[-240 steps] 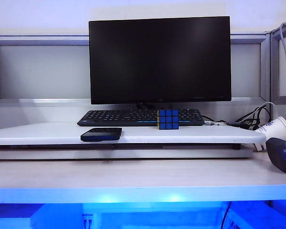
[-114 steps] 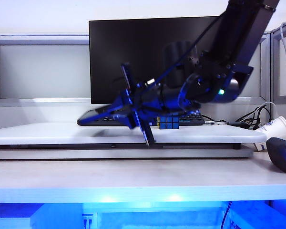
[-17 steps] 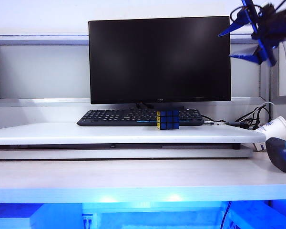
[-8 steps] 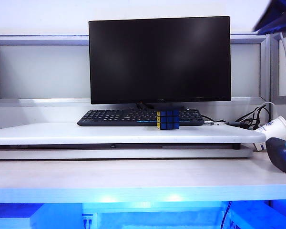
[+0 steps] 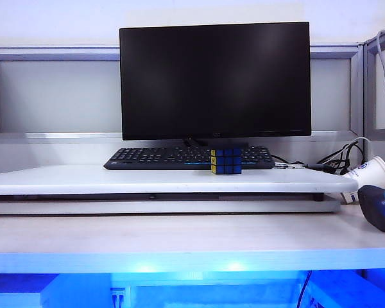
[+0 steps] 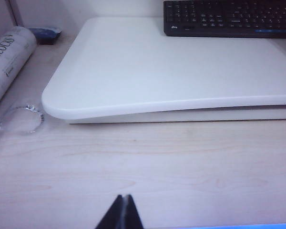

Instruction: Put the phone on top of the Rubik's Cube.

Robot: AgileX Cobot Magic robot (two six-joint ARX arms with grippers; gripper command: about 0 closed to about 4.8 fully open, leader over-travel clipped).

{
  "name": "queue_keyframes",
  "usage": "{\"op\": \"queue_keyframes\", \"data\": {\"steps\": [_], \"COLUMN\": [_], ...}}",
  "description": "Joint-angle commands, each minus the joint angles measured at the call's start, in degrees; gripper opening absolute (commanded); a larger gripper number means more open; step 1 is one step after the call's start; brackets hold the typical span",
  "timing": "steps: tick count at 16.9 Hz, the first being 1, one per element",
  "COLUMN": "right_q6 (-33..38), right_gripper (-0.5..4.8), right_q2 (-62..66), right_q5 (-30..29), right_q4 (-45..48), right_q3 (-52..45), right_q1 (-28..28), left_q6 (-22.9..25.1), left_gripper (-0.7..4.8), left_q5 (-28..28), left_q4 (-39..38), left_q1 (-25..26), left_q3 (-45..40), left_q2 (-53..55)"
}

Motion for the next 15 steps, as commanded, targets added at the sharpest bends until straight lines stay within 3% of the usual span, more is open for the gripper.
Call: {"op": "queue_keyframes", "data": {"steps": [1,4,15], "right_q6": [-5.0,-8.3,-7.7], "right_gripper": [-0.08,-0.08,-0.08], "right_q2": [-8.7,-16.0,-42.0], "right_q5": [6.9,8.7,11.4], "right_q4": [-4.3,-9.2,-17.4], "right_q3": [-3.6,-6.9,-26.0], "right_q1": [0.0,0.0,0.0], "left_q6": [0.3,0.3,0.3], "left_gripper": [-0.04,-0.04,-0.04], "left_q5": [-0.2,-0.2,-0.2], "left_q4": [-0.6,-0.6,-0.6], "left_q1": [0.1,0.1,0.1], "left_q3": [0.0,0.0,0.0], "left_q2": [0.0,0.0,0.0]}}
